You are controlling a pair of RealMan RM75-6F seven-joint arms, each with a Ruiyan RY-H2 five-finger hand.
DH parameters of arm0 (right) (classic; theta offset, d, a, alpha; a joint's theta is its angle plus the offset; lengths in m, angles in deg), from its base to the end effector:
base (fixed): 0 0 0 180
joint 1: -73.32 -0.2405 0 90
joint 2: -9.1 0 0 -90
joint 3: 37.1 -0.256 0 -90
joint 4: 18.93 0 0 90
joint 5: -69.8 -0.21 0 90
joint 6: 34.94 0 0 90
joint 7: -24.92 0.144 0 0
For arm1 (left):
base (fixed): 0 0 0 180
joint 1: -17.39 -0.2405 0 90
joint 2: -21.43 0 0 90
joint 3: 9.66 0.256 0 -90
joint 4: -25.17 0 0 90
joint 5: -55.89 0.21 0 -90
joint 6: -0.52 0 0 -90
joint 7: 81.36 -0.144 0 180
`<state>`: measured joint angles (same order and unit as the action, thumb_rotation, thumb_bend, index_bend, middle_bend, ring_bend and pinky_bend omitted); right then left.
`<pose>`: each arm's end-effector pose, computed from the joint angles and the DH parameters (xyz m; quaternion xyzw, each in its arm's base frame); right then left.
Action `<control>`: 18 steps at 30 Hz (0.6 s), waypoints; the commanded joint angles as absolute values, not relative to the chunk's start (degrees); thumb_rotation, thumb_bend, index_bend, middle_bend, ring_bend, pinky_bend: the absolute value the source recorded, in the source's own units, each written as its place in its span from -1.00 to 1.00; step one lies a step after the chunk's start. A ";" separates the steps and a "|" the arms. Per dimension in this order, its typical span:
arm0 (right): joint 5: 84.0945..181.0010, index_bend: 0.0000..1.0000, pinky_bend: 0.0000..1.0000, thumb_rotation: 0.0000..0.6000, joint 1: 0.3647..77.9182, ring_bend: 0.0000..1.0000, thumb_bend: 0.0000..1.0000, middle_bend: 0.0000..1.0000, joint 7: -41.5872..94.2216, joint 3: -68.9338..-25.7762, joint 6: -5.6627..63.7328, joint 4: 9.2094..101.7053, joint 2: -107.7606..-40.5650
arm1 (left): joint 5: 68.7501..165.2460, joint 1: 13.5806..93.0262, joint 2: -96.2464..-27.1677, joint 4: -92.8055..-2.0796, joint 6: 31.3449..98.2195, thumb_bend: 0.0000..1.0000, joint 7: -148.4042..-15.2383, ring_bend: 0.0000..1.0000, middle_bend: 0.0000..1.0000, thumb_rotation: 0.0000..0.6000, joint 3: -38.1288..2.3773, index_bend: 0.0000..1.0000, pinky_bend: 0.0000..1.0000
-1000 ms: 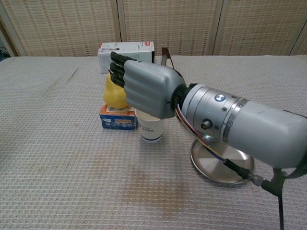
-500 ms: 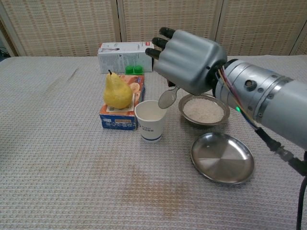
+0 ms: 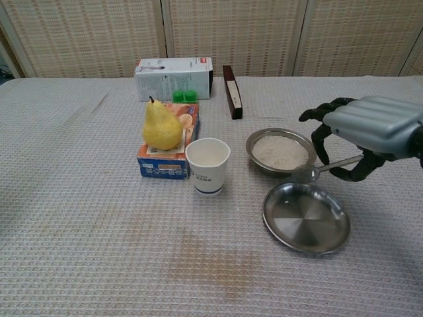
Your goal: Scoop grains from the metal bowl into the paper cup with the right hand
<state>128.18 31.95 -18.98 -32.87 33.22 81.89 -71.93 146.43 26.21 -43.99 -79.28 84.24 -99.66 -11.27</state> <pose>-0.1751 -0.2787 0.0072 0.8066 -0.2672 0.2399 0.4696 -0.2434 0.1888 0.1283 -0.6600 -0.3262 -0.3903 0.5529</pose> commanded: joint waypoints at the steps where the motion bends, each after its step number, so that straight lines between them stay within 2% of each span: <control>1: 131.12 0.29 -1.00 1.00 33.57 -1.00 -0.31 -0.89 -18.14 -31.07 32.24 80.56 -73.01 | 146.39 26.35 -44.22 -79.39 83.97 -0.12 -100.15 -1.00 -1.00 1.00 -11.22 -1.00 -0.87; 6: 133.41 0.14 -1.00 1.00 34.95 -1.00 -0.31 -0.89 -21.56 -29.98 33.28 79.17 -75.39 | 146.28 26.33 -44.24 -79.37 84.13 -0.12 -100.38 -1.00 -1.00 1.00 -11.33 -1.00 -0.86; 9: 132.79 -0.20 -1.00 1.00 35.43 -1.00 -0.31 -0.92 -23.89 -30.01 33.26 79.69 -76.10 | 146.58 26.20 -43.91 -79.55 84.52 -0.12 -99.89 -1.00 -1.00 1.00 -11.31 -1.00 -0.87; 12: 133.25 -0.42 -1.00 1.00 36.01 -1.00 -0.32 -0.95 -24.15 -30.17 33.28 79.78 -76.52 | 146.83 26.09 -43.64 -79.62 84.74 -0.12 -99.48 -1.00 -1.00 1.00 -11.21 -1.00 -0.86; 18: 134.34 -0.50 -1.00 1.00 37.36 -1.00 -0.40 -0.97 -23.76 -31.23 34.65 80.88 -75.67 | 147.14 26.17 -43.29 -79.91 84.40 -0.12 -98.56 -1.00 -1.00 1.00 -10.90 -1.00 -0.86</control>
<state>134.08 37.05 -23.85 -30.91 34.19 80.70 -75.92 147.12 26.14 -43.36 -79.81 84.51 -98.71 -10.97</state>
